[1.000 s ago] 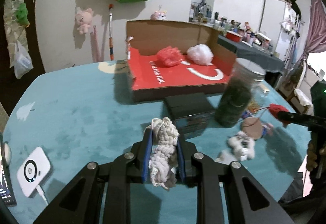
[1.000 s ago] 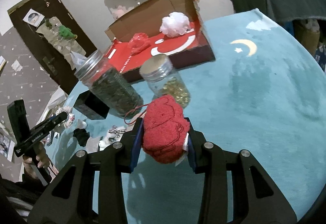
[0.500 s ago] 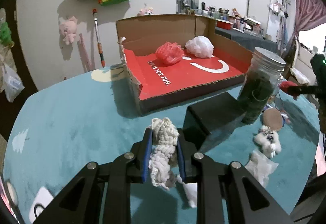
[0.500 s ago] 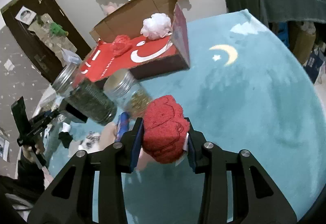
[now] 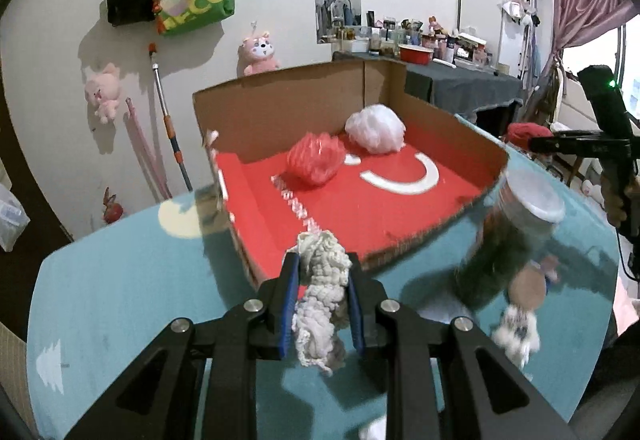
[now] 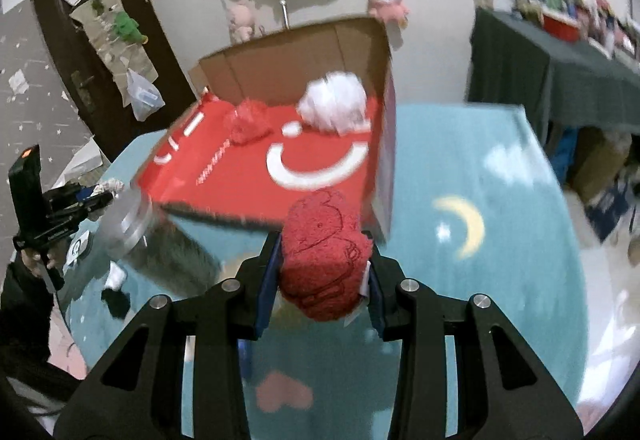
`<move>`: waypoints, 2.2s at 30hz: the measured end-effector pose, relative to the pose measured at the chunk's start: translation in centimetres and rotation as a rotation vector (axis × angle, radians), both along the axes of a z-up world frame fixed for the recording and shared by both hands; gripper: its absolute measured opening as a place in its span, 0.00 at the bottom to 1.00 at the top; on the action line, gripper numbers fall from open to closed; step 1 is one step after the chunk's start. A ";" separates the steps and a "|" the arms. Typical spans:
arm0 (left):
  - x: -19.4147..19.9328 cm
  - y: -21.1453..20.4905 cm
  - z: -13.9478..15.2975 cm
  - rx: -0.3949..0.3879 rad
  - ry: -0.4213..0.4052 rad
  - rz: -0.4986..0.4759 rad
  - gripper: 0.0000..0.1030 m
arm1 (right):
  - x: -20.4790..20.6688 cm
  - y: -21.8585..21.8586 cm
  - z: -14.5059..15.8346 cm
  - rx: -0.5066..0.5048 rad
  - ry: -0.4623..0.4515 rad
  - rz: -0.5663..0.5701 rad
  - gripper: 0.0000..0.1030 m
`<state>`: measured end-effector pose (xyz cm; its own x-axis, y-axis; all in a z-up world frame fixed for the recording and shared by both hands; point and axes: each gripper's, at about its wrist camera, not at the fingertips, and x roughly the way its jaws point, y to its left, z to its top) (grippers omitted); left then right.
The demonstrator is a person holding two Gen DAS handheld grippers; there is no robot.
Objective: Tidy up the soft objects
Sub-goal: 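Lift the cream rope toy with the left tool while the right tool carries the red bunny toward the box, then lower the red bunny into the box and open the right tool while the left tool lowers the rope toy, then withdraw both tools from the box back toward the table items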
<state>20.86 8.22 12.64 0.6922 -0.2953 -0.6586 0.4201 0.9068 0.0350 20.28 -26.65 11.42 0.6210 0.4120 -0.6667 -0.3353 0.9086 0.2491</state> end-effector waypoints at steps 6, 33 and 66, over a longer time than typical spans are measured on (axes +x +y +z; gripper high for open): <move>4.8 -2.3 0.2 0.052 0.045 0.031 0.23 | 4.6 2.9 3.0 -0.039 -0.060 0.014 0.35; 15.5 -6.5 -6.0 0.239 0.251 0.120 0.26 | 17.8 11.5 -6.6 -0.479 0.204 0.028 0.35; 12.5 -5.4 -1.4 0.117 0.119 0.119 0.72 | 15.7 12.3 -5.0 -0.529 0.134 0.052 0.63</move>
<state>33.32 2.80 11.28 0.6329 -0.1329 -0.7627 0.3176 0.9430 0.0992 35.96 -14.33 6.39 0.5044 0.0274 -0.8631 -0.3803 0.9044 -0.1936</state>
